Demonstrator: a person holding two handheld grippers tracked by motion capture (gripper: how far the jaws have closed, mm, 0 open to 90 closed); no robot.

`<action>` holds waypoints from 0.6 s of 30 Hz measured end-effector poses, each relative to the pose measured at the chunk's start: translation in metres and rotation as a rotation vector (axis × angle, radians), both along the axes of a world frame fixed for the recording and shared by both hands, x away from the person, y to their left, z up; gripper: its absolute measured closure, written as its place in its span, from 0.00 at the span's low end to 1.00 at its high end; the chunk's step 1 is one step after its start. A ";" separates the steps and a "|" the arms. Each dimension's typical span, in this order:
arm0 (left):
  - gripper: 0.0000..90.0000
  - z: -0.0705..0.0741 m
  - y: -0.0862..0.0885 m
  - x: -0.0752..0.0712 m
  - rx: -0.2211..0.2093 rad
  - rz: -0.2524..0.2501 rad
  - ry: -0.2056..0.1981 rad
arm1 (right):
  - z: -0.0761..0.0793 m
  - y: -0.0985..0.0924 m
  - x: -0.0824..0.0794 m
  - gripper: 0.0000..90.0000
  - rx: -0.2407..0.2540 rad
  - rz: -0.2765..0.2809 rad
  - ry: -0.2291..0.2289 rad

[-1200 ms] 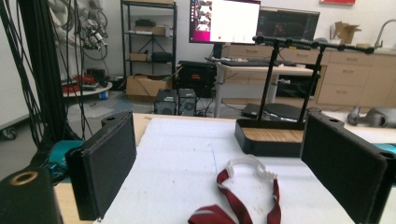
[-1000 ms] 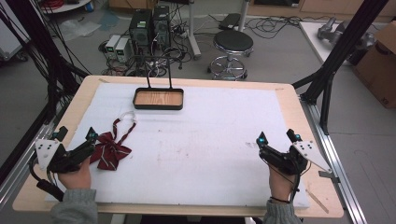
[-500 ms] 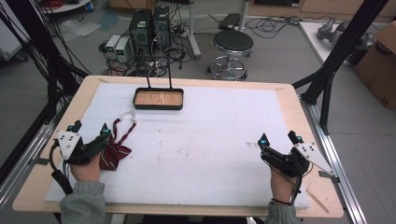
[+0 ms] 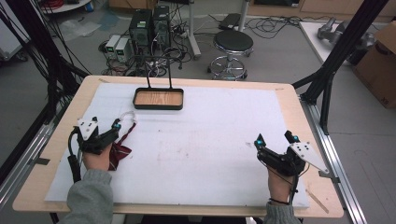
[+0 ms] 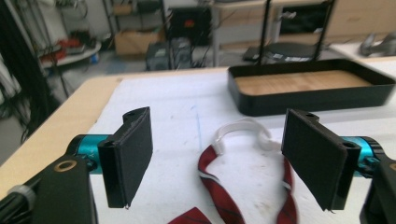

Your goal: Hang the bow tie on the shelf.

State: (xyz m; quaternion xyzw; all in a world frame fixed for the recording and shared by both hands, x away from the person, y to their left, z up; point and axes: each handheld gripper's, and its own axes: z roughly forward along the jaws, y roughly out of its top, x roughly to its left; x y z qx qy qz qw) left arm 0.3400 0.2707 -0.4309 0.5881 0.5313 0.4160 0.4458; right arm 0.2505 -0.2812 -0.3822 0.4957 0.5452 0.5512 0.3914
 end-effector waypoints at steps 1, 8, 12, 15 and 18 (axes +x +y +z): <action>0.28 0.001 0.001 0.004 -0.001 0.003 0.009 | 0.000 0.000 0.000 0.02 0.002 0.000 0.001; 0.30 0.000 0.003 0.024 -0.001 -0.002 0.080 | 0.000 -0.001 -0.001 0.02 0.002 -0.004 0.000; 0.35 -0.007 0.002 0.028 0.025 0.000 0.144 | 0.000 -0.002 -0.001 0.02 0.005 -0.003 0.002; 0.36 -0.009 0.002 0.030 0.021 0.002 0.163 | 0.000 -0.001 -0.001 0.02 0.000 -0.005 0.005; 0.36 -0.015 0.002 0.033 0.019 0.002 0.218 | 0.001 0.000 -0.001 0.02 -0.007 -0.004 0.004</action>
